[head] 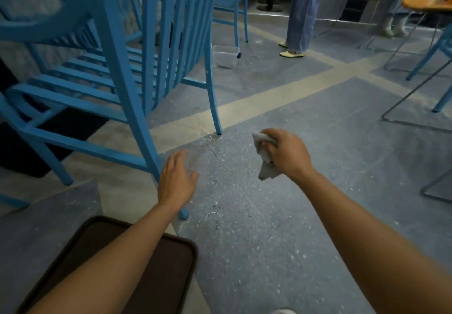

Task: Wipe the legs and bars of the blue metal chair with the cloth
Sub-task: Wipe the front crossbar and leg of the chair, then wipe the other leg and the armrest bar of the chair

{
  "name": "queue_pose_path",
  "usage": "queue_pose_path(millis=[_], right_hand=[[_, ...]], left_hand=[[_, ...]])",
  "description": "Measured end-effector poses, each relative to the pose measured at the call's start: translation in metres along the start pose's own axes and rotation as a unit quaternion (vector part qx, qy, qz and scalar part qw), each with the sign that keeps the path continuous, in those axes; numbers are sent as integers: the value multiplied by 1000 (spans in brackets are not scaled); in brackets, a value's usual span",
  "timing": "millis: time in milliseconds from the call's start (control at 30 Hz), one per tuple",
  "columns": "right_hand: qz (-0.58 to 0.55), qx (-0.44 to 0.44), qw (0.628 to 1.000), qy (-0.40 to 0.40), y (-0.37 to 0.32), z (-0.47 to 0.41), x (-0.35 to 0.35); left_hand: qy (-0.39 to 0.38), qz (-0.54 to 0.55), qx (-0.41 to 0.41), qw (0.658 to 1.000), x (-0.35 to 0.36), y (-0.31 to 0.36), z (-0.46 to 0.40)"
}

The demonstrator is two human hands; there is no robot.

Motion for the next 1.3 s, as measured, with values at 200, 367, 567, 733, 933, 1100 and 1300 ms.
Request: queue_pose_path(millis=[200,367,567,733,933,1100,1300], right_hand=[[-42,16,998,-51,19,-30,13],[-155,49,979,-125,34,-74,27],[-213,112,953,-184,52,-111,26],[-225,183,936,-198,83,-122,-11],[-212,209,935,-194,114,-184,-94],[-208,183,931,-237,134,-260,-121],[-205,52,923,-321,145,-340,-163]], left_hand=[[4,83,-119,989,42,17,-35],[-9,30,-147,989,52,27,-61],[6,16,-245,969,46,45,-88],[4,72,-358,931,34,78,-81],[34,96,-452,886,6,150,-90],[64,134,-504,851,8,201,-113],[107,145,-529,829,30,281,-129]])
Point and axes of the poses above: each hand's wrist, its own z-axis away from the middle knuckle, its own x-axis out of the palm, y = z × x, the point moved 6 cm from there along -z, towards the middle knuckle, and after that the axes turned 7 degrees about -x, right-handed, at the moved point
